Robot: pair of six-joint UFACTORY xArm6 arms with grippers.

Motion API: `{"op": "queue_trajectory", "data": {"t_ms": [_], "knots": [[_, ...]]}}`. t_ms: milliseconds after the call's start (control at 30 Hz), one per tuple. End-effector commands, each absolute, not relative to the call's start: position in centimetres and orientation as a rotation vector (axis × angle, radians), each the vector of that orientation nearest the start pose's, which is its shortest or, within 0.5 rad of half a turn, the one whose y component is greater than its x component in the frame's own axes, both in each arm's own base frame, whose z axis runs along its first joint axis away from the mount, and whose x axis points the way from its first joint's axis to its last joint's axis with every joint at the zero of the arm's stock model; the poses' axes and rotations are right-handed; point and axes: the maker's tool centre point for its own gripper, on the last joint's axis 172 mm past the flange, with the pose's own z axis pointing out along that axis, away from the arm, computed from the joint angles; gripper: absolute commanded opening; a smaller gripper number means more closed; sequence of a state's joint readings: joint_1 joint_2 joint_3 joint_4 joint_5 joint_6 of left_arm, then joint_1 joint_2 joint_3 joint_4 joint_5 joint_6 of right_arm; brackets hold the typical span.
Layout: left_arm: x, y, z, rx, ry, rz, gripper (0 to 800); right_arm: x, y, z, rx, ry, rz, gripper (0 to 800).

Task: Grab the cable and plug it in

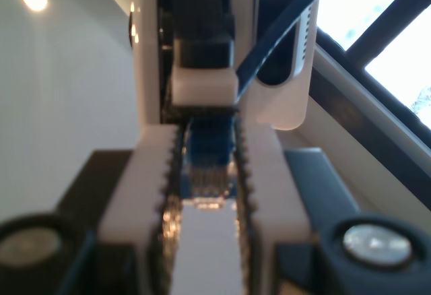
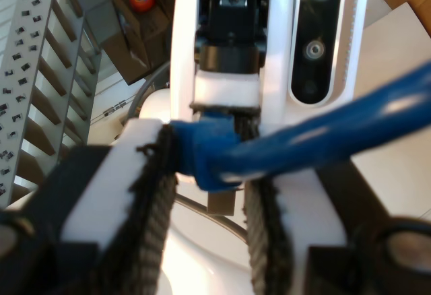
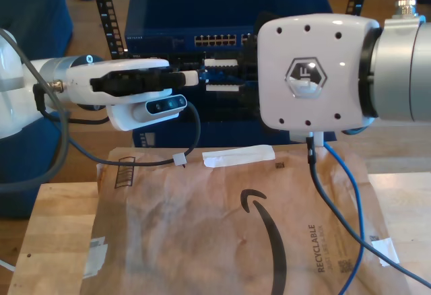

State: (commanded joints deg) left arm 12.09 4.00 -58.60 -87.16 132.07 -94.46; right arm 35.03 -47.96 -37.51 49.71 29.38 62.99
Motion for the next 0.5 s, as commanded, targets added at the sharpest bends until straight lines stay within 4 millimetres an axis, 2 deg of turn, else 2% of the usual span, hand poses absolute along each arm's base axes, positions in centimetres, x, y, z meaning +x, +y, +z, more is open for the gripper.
{"op": "queue_trajectory", "data": {"t_ms": [200, 267, 300, 400, 500], "knots": [[33.45, -18.4, 47.39, 1.024, 1.186, -2.202, 7, 33.11, 29.34, 48.35, -1.707, 0.976, -0.029, 144], [33.42, -18.38, 47.42, 1.024, 1.186, -2.205, 39, 33.14, 29.32, 48.38, -1.705, 0.978, -0.03, 87], [33.42, -18.38, 47.42, 1.023, 1.189, -2.208, 92, 33.14, 29.32, 48.38, -1.704, 0.979, -0.029, 72], [33.42, -18.41, 47.22, 1.004, 1.199, -2.224, 351, 33.12, 29.35, 48.4, -1.702, 0.98, -0.027, 39], [33.52, -18.38, 47.18, 1.001, 1.202, -2.221, 460, 33.12, 29.35, 48.4, -1.696, 0.991, -0.019, 29]]}}
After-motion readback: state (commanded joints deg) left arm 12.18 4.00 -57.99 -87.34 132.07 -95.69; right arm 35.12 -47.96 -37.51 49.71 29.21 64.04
